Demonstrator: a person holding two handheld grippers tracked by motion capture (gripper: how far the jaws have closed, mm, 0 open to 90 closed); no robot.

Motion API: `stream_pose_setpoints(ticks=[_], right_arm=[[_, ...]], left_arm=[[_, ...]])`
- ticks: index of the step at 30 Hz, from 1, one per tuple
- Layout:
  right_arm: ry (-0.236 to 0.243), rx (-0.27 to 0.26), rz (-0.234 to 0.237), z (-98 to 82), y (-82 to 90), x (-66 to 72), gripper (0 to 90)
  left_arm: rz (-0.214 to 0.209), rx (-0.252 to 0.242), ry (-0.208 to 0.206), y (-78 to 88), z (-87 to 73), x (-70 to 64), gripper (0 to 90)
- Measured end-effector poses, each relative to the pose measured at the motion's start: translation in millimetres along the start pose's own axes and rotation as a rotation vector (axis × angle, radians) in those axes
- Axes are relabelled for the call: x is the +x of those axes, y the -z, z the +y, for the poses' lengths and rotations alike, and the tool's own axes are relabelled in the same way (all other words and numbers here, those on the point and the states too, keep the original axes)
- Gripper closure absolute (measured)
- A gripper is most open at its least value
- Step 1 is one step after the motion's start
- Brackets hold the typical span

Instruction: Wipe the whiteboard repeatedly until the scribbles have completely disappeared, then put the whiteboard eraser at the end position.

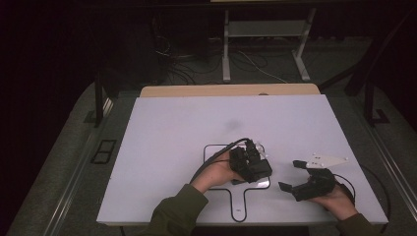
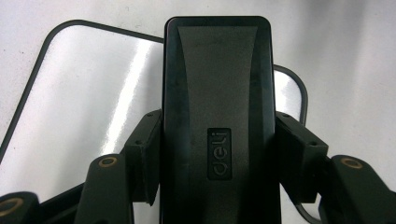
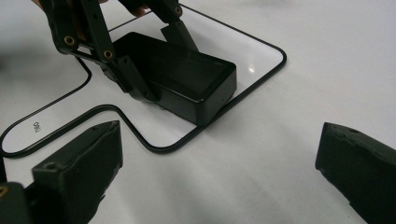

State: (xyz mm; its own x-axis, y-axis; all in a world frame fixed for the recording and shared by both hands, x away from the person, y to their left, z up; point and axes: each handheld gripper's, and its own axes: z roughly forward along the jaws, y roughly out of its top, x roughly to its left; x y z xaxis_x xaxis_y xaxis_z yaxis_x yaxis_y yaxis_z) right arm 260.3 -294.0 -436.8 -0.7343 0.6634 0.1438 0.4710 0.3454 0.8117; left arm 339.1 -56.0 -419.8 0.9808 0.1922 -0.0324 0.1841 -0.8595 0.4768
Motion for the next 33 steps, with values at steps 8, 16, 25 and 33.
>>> stream_pose_setpoints(ticks=[8, 16, 25, 33], right_arm=[[-0.001, 0.0, 0.0, -0.4, 0.0, 0.1, 0.0], [0.003, -0.003, 0.003, -0.6, -0.1, 1.1, 0.0], [-0.002, -0.01, 0.003, 0.0, -1.2, 0.1, 0.0], [0.001, -0.01, 0.008, 0.2, -2.4, 1.7, 0.0]], left_arm=[[-0.01, -0.042, 0.024, 11.5, -5.3, 5.1, 39.4], [0.005, -0.068, 0.042, 25.4, -8.4, 12.2, 39.4], [0.034, -0.119, 0.12, 48.6, -13.3, 30.8, 39.4], [0.084, -0.147, 0.177, 65.2, -20.9, 62.1, 39.4]])
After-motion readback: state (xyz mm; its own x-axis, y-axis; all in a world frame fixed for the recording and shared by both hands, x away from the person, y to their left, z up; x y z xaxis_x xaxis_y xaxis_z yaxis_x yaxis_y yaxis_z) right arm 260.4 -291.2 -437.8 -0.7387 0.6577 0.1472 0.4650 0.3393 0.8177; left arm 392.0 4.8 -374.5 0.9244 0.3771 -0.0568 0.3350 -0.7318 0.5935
